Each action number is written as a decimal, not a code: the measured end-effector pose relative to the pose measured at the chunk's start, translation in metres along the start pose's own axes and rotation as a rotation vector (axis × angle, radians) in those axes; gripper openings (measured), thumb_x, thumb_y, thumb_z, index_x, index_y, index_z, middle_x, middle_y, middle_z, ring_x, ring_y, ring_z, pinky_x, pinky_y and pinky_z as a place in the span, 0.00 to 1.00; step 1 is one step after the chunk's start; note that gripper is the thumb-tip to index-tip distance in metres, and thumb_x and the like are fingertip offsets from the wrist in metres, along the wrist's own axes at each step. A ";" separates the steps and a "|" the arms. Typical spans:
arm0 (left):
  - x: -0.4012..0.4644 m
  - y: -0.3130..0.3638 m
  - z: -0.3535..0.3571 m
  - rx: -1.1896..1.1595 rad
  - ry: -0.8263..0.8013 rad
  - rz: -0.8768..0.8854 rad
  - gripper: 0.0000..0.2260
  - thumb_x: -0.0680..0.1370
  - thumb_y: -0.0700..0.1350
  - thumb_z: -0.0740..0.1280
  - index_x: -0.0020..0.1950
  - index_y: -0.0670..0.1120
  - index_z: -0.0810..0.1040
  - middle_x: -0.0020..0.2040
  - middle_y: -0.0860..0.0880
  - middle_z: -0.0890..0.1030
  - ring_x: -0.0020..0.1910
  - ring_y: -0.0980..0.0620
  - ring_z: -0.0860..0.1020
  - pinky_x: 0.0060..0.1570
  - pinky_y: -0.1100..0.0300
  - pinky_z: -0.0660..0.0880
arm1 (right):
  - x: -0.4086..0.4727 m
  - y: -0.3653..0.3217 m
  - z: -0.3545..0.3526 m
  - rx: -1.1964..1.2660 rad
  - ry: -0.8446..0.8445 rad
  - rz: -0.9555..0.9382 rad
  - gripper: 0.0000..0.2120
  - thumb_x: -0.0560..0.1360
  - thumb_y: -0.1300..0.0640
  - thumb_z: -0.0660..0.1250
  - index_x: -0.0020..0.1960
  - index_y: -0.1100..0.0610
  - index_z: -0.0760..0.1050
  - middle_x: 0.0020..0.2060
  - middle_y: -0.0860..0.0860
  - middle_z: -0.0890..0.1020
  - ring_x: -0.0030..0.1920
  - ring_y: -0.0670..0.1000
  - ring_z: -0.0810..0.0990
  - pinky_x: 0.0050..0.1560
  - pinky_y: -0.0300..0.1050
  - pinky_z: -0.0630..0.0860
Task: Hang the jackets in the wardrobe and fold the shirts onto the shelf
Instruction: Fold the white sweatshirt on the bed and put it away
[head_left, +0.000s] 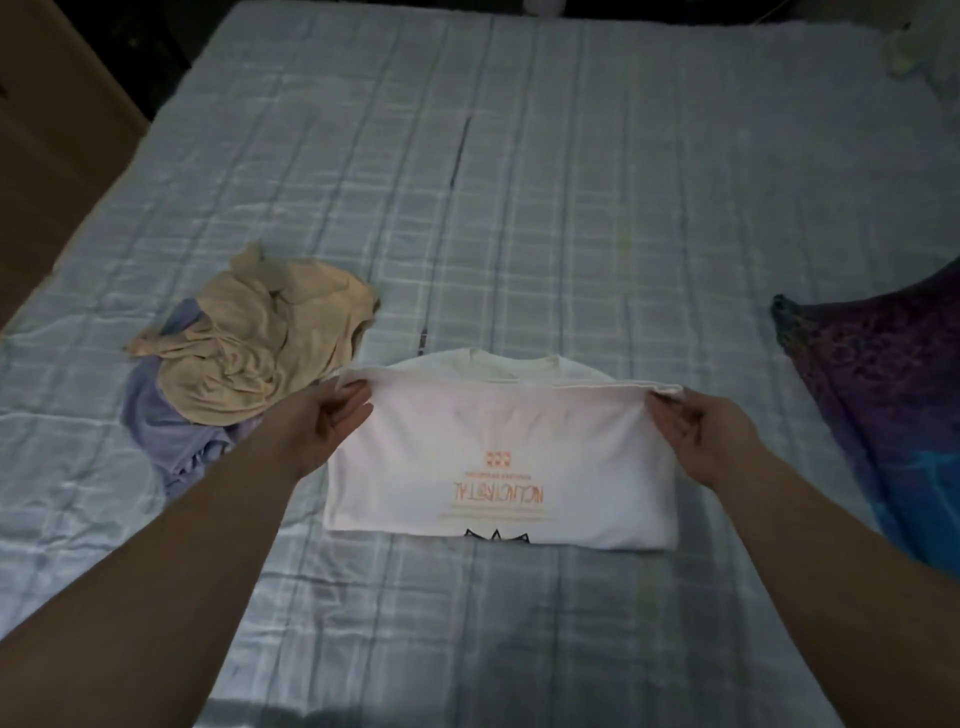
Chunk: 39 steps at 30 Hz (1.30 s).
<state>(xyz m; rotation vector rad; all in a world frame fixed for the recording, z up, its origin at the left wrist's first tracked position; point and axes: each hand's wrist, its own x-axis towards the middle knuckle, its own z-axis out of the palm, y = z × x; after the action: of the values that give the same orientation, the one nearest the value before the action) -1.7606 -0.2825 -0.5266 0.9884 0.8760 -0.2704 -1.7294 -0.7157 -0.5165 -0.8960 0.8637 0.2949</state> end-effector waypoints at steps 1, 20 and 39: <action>0.017 -0.001 0.005 0.020 -0.003 0.001 0.11 0.80 0.31 0.57 0.54 0.41 0.76 0.49 0.46 0.83 0.53 0.49 0.80 0.58 0.50 0.77 | 0.020 0.001 0.003 -0.008 0.025 -0.001 0.11 0.77 0.70 0.61 0.39 0.66 0.80 0.32 0.57 0.84 0.34 0.50 0.85 0.39 0.44 0.84; 0.185 -0.128 0.025 1.789 -0.014 1.042 0.25 0.80 0.49 0.54 0.78 0.47 0.60 0.78 0.41 0.60 0.78 0.41 0.55 0.76 0.43 0.51 | 0.174 0.118 -0.019 -1.804 -0.002 -0.993 0.26 0.80 0.52 0.51 0.78 0.54 0.60 0.78 0.55 0.59 0.79 0.55 0.54 0.78 0.55 0.51; 0.119 -0.173 -0.069 1.979 -0.062 0.846 0.28 0.82 0.59 0.48 0.80 0.51 0.55 0.80 0.41 0.53 0.79 0.41 0.49 0.75 0.39 0.50 | 0.102 0.191 -0.075 -2.126 0.023 -0.809 0.30 0.80 0.47 0.50 0.80 0.55 0.52 0.79 0.57 0.55 0.79 0.59 0.50 0.77 0.64 0.50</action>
<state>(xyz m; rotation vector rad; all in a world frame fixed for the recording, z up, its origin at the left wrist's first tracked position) -1.8178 -0.3003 -0.7392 2.9965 -0.2647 -0.3920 -1.8106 -0.6688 -0.7262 -3.0575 -0.2330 0.4236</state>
